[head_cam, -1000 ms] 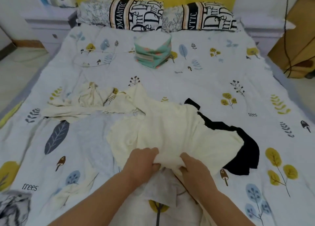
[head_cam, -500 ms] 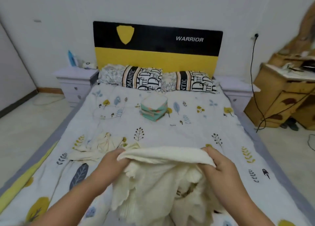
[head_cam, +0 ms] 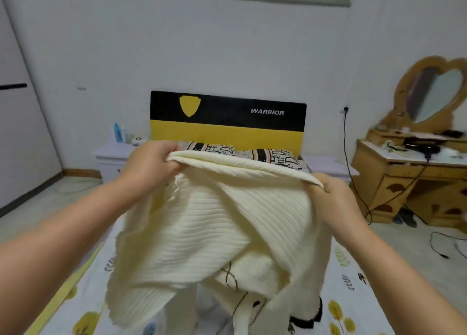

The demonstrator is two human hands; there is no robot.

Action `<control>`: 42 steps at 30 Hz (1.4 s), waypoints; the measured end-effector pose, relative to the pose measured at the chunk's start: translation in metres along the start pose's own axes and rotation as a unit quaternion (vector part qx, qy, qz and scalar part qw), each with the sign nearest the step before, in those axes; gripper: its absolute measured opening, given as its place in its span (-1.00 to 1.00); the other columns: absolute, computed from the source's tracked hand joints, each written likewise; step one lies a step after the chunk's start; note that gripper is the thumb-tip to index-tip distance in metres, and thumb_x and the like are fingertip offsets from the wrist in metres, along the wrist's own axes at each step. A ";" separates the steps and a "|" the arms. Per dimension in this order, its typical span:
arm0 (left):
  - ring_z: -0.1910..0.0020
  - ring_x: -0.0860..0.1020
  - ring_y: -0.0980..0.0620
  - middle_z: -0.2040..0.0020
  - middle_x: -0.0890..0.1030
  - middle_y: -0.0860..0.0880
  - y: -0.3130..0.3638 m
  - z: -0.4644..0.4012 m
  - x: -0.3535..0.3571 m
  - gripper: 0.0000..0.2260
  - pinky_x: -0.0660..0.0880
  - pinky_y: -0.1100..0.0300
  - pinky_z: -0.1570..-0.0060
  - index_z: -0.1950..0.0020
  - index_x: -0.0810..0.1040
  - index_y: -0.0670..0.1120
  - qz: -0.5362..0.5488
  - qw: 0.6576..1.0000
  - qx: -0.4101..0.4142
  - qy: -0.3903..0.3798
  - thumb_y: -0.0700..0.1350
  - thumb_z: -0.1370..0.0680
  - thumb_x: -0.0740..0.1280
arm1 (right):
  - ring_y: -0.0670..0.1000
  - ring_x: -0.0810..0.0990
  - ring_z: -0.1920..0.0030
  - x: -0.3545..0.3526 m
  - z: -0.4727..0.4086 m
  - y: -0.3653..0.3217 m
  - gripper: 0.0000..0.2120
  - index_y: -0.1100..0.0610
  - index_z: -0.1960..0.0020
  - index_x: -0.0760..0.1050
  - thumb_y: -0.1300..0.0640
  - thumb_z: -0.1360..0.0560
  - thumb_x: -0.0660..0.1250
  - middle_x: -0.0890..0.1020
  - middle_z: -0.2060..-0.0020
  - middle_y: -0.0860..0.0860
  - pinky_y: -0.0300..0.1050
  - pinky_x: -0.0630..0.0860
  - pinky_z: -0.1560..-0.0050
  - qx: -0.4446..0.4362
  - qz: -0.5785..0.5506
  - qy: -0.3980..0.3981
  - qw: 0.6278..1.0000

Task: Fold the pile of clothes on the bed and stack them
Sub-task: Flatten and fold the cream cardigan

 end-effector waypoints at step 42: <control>0.07 0.58 0.19 0.02 0.59 0.12 0.091 0.087 -0.041 -0.56 0.52 0.24 0.16 -0.16 0.45 0.18 0.262 0.963 0.020 -0.061 -0.17 -0.38 0.45 | 0.06 0.63 0.05 -0.003 0.055 -0.163 -0.83 0.13 0.00 0.53 0.06 -0.47 0.34 0.62 0.09 0.06 -0.07 0.54 0.12 -0.021 -0.282 -0.136 0.950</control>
Point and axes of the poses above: each hand's wrist, its own z-axis away from the middle knuckle, its own x-axis out of the palm, y = z × x, the point moved 3 cm from there along -z, towards the middle knuckle
